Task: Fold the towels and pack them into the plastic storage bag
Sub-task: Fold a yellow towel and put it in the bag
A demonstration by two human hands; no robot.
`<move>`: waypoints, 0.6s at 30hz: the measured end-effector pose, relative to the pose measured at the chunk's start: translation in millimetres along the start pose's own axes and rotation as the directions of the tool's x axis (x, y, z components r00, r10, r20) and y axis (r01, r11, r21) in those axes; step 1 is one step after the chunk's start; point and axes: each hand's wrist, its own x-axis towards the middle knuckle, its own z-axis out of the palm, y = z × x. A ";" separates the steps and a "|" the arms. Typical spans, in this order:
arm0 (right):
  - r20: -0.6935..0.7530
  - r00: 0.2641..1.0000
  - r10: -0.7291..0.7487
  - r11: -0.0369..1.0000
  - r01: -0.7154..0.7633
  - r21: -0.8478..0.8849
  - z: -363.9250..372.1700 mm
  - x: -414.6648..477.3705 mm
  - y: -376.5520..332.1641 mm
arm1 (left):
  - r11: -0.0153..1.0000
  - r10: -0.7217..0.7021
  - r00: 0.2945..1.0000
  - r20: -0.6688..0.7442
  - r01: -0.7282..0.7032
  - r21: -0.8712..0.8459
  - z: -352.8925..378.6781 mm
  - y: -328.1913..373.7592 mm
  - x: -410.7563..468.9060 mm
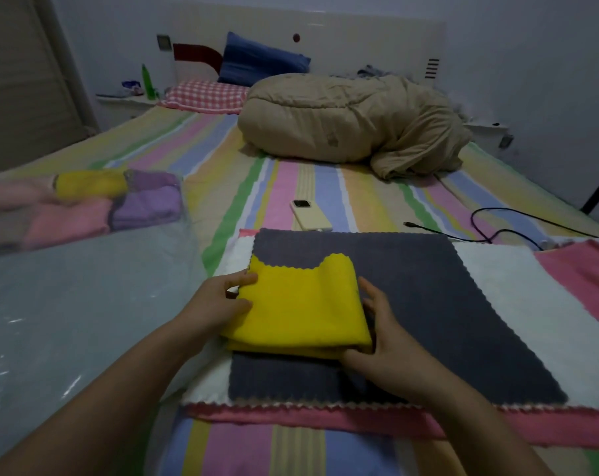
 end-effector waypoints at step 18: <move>-0.589 0.758 -0.280 0.804 -0.151 -0.576 -41.9 -16.3 58.4 | 0.990 0.140 0.990 0.029 -0.139 -0.033 64.0 4.7 -13.1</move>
